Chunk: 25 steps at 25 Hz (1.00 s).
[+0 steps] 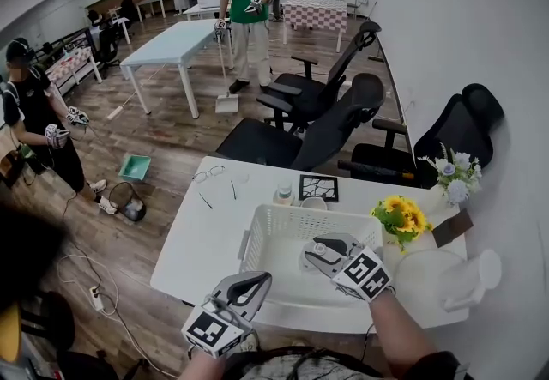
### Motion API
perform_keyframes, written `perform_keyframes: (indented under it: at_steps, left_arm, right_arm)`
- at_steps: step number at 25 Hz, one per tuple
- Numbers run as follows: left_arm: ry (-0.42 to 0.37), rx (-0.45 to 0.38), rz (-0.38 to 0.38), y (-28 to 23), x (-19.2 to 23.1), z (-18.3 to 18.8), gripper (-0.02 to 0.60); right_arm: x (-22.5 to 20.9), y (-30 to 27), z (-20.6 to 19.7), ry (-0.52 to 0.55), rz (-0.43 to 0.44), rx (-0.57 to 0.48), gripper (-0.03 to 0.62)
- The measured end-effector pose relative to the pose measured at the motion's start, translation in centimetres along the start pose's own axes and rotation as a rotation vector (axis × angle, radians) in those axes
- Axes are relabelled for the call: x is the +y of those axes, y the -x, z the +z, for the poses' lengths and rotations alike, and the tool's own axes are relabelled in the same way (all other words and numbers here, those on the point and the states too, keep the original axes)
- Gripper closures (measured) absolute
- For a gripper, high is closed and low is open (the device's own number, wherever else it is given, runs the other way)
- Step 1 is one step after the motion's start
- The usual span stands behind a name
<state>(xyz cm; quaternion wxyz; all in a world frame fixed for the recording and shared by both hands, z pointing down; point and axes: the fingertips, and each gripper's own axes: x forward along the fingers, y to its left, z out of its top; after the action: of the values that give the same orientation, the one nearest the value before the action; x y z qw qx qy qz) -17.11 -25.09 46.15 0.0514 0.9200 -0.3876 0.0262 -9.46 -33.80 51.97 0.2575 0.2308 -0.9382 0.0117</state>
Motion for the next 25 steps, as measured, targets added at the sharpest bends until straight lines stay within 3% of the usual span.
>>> perform_keyframes:
  at_steps: [6,13,18,25]
  left_arm:
    - [-0.009,-0.015,-0.055,-0.6,-0.7,0.9,0.571]
    - [0.004,-0.033,-0.173,-2.0,-1.6,2.2,0.571]
    - [0.027,-0.045,-0.316,-3.6,-3.3,3.1,0.571]
    - [-0.005,-0.035,-0.517,-5.7,-8.4,4.2,0.571]
  right_arm:
    - [-1.1,3.1,3.8,-0.022,-0.059,-0.088,0.434]
    - [-1.9,7.8,6.9,-0.037,-0.163,-0.156,0.434]
    - [-2.4,12.2,7.4,-0.07,-0.272,-0.17,0.434]
    - [-3.1,19.6,6.1,-0.119,-0.462,-0.178,0.434]
